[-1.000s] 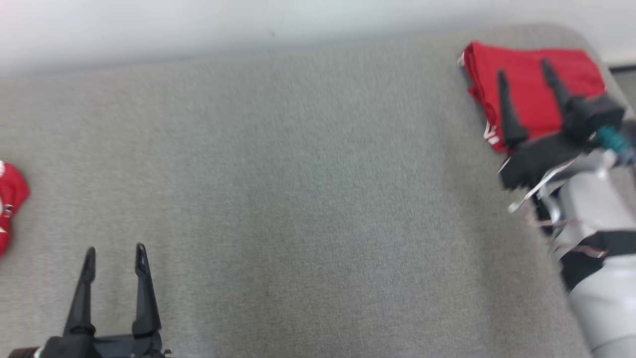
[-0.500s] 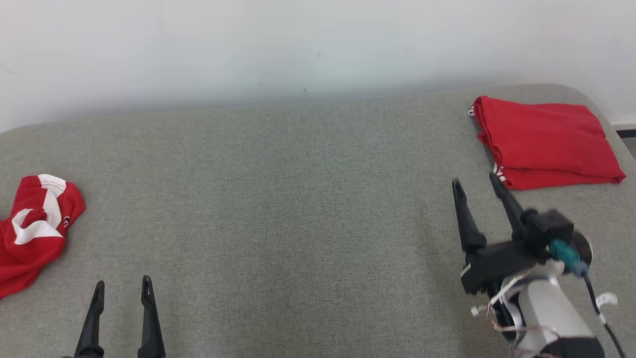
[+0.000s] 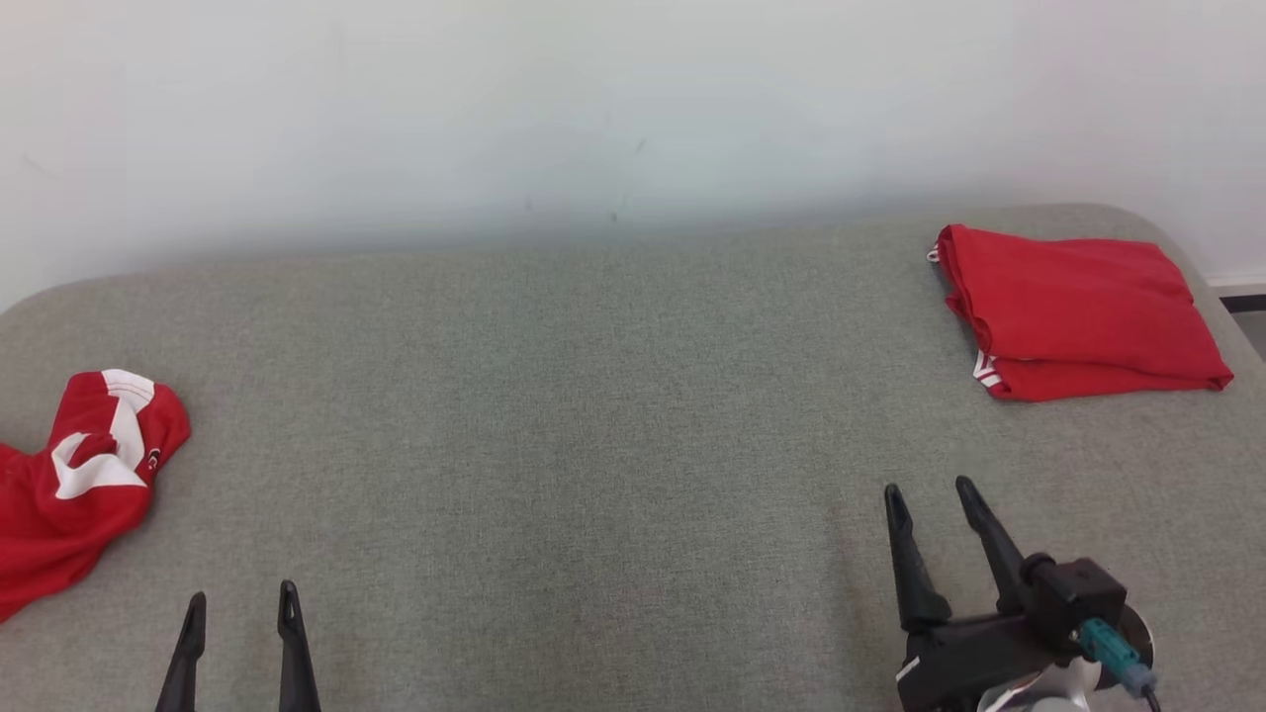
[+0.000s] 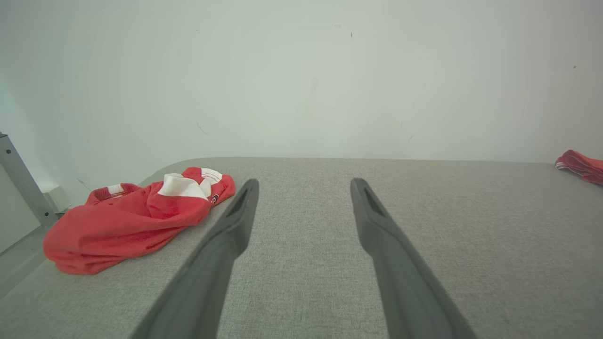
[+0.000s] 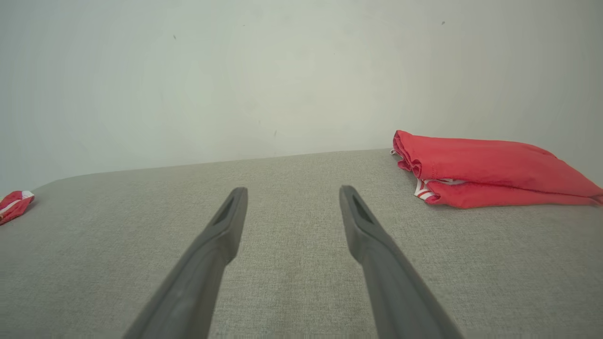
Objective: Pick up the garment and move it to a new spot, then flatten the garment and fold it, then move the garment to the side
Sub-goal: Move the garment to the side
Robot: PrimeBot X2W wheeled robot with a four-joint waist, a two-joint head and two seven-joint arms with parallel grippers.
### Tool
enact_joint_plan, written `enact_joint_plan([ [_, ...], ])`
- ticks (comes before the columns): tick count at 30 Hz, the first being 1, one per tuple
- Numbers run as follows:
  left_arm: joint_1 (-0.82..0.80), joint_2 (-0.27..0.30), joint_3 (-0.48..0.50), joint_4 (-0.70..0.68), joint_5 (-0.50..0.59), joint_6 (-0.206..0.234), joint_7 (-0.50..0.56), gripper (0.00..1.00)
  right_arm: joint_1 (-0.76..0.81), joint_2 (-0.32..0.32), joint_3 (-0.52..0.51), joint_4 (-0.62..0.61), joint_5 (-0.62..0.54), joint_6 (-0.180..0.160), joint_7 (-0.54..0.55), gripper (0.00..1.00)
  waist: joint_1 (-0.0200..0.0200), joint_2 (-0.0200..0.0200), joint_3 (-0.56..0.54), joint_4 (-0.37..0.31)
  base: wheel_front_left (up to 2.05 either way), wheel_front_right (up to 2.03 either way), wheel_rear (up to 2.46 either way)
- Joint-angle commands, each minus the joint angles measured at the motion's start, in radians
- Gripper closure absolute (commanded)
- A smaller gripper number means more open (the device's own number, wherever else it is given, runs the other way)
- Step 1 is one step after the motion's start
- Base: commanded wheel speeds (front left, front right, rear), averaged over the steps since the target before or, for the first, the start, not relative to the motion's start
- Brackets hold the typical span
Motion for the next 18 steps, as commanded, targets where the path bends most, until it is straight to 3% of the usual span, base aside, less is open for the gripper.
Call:
enact_joint_plan([
  [1, 0.016, -0.002, 0.002, 0.004, -0.006, 0.002, -0.003, 0.0, 0.024, 0.012, -0.003, -0.013, -0.01, -0.003, 0.0, 0.0, 0.0001, 0.0, -0.008, -0.002, 0.0, 0.0, 0.0],
  [18, 0.021, 0.001, -0.014, 0.07, 0.025, -0.015, -0.003, 0.0, 0.15, 0.05, -0.015, -0.132, -0.029, -0.003, 0.0, 0.0, 0.0001, 0.0, -0.043, 0.012, 0.0, 0.0, 0.0],
])
